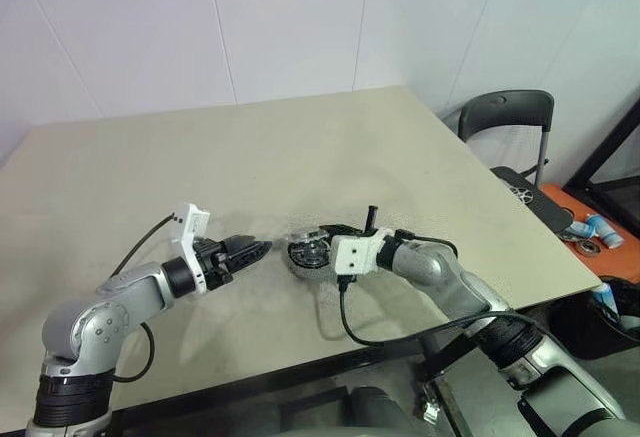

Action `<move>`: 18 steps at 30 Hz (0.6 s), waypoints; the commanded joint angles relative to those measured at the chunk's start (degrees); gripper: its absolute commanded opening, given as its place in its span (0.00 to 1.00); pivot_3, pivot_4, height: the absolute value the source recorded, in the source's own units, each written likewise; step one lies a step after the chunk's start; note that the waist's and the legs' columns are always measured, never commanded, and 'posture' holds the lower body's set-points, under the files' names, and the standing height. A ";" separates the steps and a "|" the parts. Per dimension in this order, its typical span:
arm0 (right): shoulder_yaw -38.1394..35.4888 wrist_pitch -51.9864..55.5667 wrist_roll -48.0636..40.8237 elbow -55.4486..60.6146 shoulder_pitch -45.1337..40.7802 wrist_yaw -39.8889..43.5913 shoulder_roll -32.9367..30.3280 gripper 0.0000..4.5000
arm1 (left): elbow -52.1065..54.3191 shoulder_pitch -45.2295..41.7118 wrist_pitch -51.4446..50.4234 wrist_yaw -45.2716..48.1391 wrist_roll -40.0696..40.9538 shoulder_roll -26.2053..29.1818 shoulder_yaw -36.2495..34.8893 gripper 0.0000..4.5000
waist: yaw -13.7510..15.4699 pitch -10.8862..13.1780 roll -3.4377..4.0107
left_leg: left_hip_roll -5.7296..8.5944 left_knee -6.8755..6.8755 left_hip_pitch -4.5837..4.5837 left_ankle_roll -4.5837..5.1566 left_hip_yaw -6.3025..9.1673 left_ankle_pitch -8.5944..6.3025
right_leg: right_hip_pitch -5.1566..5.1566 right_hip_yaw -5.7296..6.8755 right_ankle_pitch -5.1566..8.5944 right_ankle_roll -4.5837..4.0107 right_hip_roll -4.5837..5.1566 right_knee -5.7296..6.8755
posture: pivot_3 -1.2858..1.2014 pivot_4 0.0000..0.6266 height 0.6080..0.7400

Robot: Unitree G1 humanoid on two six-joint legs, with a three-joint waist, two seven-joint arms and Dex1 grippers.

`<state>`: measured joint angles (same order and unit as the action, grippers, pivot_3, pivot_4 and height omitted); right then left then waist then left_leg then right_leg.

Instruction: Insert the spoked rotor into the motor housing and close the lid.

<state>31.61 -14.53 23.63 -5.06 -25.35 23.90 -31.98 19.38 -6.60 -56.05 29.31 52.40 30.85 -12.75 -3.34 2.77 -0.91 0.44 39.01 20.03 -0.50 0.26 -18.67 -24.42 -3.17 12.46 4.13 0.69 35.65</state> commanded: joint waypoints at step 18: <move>-8.68 -25.50 6.46 -3.64 5.82 -10.91 -6.51 0.50 | 1.82 -4.80 -1.90 -4.24 3.74 -0.25 -0.76 0.64 | 0.86 0.04 -0.09 | 0.02 0.04 -0.65 0.01 0.00 0.00 | 0.84 -0.02 0.08 -0.11 -0.02 -0.30 | 0.52 0.00 1.00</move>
<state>25.81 -36.69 30.82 -9.59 -18.91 15.06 -37.65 19.88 -9.86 -58.14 25.20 55.32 30.57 -12.70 -2.49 2.81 -1.00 0.45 39.04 19.38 -0.48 0.26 -18.67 -23.58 -3.19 12.55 4.01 0.67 35.36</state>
